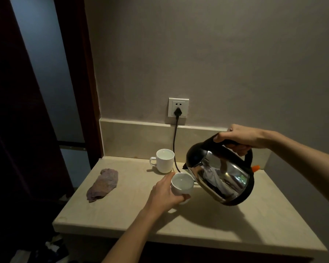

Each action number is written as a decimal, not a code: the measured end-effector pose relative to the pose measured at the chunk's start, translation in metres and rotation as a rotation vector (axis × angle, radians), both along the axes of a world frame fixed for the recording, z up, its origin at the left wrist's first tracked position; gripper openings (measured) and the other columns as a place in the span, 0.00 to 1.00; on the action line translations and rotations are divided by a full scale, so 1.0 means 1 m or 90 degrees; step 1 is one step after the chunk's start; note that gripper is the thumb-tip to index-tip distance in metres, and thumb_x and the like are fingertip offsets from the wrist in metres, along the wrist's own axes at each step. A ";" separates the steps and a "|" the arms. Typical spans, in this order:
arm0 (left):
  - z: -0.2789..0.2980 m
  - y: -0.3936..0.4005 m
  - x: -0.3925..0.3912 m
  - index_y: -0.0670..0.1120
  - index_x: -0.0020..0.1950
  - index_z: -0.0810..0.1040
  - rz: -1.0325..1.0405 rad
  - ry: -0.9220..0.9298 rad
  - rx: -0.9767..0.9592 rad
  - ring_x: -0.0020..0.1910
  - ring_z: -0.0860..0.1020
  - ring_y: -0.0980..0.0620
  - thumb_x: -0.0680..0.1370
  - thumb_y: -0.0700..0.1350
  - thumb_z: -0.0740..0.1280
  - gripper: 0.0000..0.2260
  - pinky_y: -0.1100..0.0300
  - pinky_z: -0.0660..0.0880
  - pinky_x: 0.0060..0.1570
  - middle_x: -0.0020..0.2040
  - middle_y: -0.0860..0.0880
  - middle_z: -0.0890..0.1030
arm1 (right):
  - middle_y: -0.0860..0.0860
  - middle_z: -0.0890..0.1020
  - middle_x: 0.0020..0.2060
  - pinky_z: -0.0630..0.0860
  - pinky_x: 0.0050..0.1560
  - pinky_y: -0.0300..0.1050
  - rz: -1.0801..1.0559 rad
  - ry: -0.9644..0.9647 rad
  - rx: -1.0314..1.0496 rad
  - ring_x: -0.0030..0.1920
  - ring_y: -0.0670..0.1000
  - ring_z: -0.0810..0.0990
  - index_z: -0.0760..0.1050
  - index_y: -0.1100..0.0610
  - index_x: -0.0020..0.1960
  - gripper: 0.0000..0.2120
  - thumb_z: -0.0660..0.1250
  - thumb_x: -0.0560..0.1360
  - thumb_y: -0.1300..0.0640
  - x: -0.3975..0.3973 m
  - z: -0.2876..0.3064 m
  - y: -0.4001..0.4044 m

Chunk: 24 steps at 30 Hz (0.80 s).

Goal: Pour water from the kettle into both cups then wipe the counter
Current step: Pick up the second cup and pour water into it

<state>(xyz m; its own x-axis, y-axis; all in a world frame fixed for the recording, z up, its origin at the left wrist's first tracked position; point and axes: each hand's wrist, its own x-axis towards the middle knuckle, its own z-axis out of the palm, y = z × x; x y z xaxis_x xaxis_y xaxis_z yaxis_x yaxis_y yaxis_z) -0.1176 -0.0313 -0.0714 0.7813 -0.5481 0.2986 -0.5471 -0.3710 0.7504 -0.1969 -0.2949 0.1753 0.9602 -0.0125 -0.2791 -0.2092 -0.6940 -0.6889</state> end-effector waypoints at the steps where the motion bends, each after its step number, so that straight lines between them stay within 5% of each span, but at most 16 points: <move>1: 0.000 0.000 0.000 0.62 0.67 0.71 0.002 -0.003 -0.002 0.57 0.77 0.62 0.65 0.65 0.79 0.34 0.69 0.72 0.52 0.60 0.64 0.78 | 0.51 0.70 0.25 0.64 0.25 0.38 -0.010 -0.013 0.021 0.24 0.48 0.66 0.77 0.56 0.33 0.23 0.71 0.68 0.35 -0.005 -0.007 -0.006; 13: -0.009 -0.004 0.004 0.79 0.60 0.62 0.025 -0.034 0.005 0.56 0.69 0.80 0.62 0.73 0.76 0.32 0.77 0.63 0.46 0.54 0.83 0.69 | 0.51 0.67 0.25 0.62 0.26 0.38 -0.071 -0.006 0.119 0.24 0.49 0.63 0.72 0.53 0.29 0.22 0.70 0.71 0.39 -0.030 -0.047 -0.029; 24: -0.015 -0.006 0.007 0.81 0.60 0.60 0.030 -0.042 0.010 0.54 0.69 0.80 0.61 0.75 0.75 0.33 0.76 0.63 0.46 0.55 0.84 0.68 | 0.50 0.67 0.24 0.62 0.25 0.37 -0.065 0.023 0.079 0.23 0.48 0.63 0.73 0.52 0.26 0.22 0.70 0.69 0.37 -0.029 -0.046 -0.023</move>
